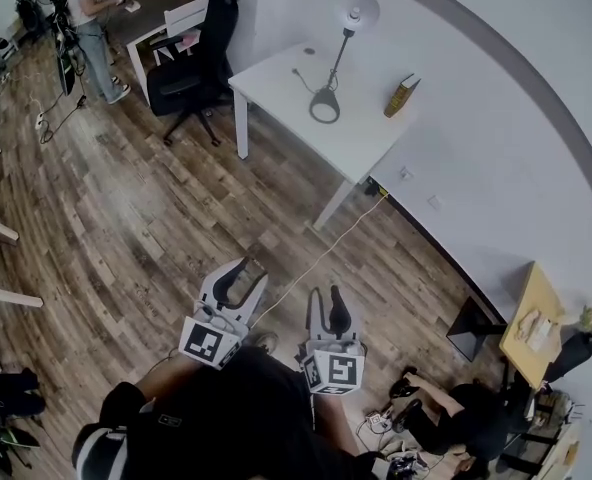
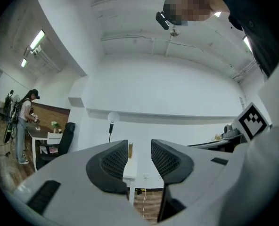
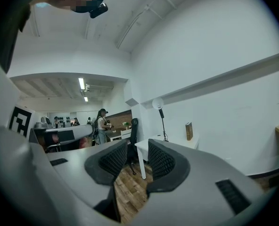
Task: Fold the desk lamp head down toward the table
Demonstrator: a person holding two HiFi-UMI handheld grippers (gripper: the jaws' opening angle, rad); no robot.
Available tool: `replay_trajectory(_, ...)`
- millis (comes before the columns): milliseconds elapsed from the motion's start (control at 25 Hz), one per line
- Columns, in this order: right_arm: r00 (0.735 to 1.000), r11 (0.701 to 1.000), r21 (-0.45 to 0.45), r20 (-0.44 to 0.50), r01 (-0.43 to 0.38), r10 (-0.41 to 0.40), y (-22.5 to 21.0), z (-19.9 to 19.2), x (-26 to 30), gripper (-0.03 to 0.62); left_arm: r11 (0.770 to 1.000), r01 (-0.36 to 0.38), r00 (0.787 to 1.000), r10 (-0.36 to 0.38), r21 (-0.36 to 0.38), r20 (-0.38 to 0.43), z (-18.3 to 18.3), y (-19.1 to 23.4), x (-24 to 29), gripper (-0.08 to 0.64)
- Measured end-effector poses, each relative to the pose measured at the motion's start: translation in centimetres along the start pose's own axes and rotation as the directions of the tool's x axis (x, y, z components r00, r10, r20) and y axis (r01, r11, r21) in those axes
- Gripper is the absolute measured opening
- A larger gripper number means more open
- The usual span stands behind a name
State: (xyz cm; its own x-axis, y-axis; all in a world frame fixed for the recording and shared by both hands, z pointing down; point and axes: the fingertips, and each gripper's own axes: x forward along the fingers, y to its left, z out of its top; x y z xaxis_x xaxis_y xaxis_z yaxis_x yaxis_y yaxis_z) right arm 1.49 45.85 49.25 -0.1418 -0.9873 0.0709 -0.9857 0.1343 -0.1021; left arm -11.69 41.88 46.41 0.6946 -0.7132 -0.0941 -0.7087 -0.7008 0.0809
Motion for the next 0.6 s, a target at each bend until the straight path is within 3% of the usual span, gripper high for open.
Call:
replay_trajectory(360, 0.999, 1.0, 0.013, -0.017, -0.026, 0.026, -2.7, -0.5, 0.2, 0.153, 1.0, -0.012, 0.999, 0.012, 0.008, -0.03, -1.3, -1.6, 1.9, 0.16)
replay_trajectory(600, 0.999, 1.0, -0.004, -0.026, -0.028, 0.028, -5.5, -0.6, 3.6, 0.153, 1.0, -0.015, 0.999, 0.015, 0.011, -0.033, -2.5, -0.4, 6.2, 0.16)
